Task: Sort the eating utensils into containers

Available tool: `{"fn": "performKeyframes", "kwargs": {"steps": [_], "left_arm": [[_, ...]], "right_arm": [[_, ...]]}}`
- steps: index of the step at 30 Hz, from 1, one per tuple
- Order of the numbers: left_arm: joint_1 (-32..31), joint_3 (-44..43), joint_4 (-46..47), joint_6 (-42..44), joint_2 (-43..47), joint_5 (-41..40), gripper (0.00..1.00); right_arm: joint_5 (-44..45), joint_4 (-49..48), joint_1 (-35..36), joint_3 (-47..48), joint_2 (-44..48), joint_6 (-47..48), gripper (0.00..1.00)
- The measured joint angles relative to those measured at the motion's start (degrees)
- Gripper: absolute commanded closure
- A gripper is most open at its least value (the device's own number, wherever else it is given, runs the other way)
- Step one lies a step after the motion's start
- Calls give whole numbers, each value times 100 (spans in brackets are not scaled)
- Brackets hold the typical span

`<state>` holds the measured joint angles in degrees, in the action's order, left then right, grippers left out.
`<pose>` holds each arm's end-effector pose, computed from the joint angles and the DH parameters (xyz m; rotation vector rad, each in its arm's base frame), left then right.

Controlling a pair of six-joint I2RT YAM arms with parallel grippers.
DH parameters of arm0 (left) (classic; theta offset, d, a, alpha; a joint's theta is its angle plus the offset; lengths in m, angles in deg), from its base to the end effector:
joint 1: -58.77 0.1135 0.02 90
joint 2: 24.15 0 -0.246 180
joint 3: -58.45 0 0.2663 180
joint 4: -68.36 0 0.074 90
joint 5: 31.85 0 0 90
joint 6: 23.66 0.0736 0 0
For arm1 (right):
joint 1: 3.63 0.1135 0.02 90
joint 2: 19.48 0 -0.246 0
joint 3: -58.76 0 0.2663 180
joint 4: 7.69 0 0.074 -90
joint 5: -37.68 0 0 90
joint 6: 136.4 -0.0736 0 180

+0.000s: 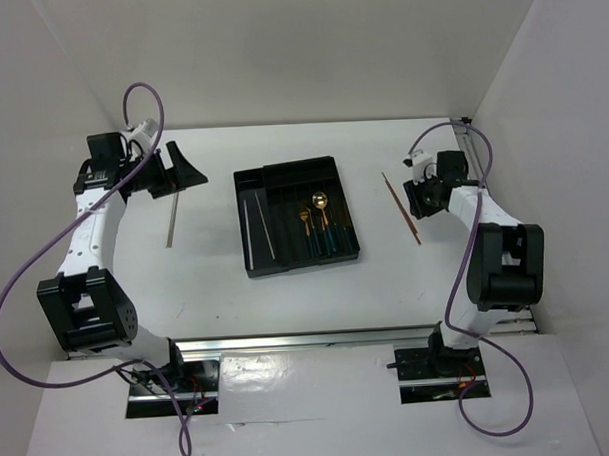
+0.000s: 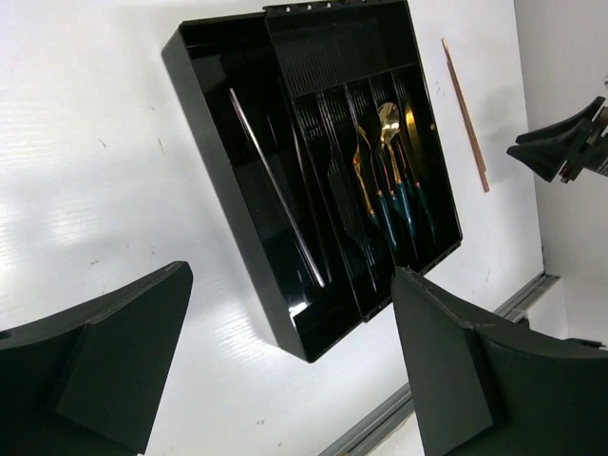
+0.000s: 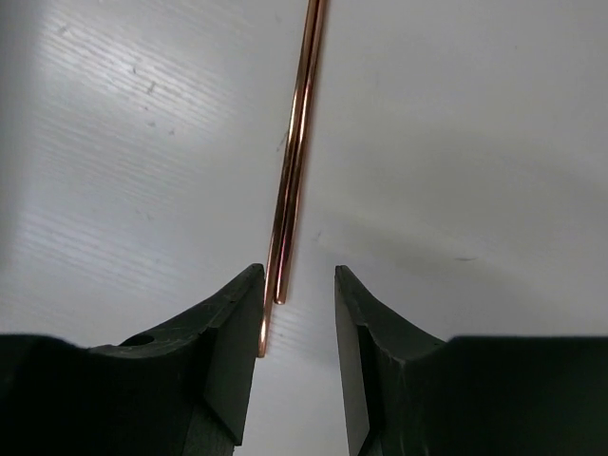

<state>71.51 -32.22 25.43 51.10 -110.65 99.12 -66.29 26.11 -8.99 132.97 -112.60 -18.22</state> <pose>0.3731 0.0349 0.2973 -0.1452 2.1679 -0.8212 0.3734 -0.0172 0.1571 -0.5843 2.3829 0.0489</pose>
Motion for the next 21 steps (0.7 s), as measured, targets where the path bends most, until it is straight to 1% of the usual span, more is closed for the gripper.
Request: {"fn": "performKeyframes", "kwargs": {"steps": [5,11,12,20,21], "left_arm": [[0,-72,-107,157,0,-24,0],[22,-81,-181,162,0,-72,0],[26,-90,-192,162,0,-74,0],[26,-188,-232,127,0,-105,0],[26,-188,-229,114,0,-131,0]], "right_arm": [[-55,155,-151,-514,98,229,60],[-179,470,-72,-1154,455,293,63],[-192,479,-59,-1209,507,293,64],[-151,457,-7,-1401,664,219,64],[-136,435,-7,-1401,664,188,65]]}}
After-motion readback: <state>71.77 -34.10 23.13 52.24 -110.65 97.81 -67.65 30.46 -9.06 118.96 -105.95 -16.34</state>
